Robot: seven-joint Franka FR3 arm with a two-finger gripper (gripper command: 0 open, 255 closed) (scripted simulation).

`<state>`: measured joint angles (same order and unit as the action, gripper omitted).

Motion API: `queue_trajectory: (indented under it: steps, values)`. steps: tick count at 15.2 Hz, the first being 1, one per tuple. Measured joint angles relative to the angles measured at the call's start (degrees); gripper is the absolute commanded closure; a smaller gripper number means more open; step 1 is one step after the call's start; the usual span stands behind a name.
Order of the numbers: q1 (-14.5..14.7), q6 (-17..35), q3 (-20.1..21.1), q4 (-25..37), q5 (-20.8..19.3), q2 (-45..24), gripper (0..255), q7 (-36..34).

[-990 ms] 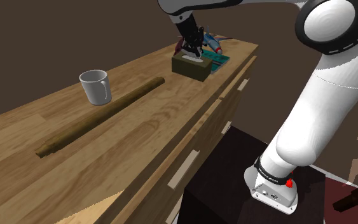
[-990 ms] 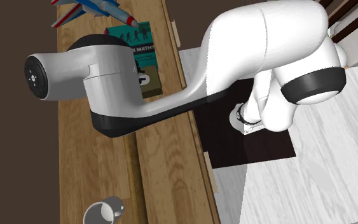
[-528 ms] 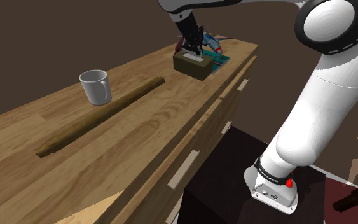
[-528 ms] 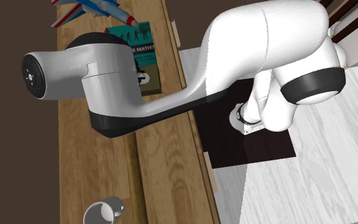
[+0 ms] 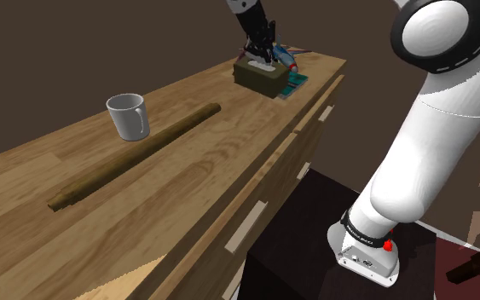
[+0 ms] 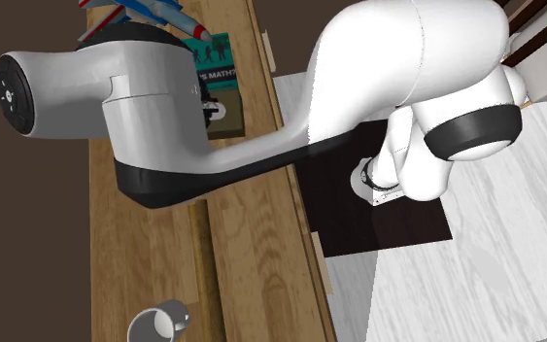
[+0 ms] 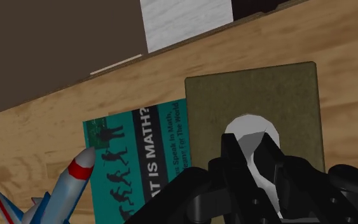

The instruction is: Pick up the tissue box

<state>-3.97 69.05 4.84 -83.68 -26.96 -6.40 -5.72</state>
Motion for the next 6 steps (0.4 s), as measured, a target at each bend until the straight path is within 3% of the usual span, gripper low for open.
queue_trajectory:
  steps: [6]
  values:
    - [0.36, -4.47, 0.08, 6.58, -0.97, -1.78, 255, 2.0]
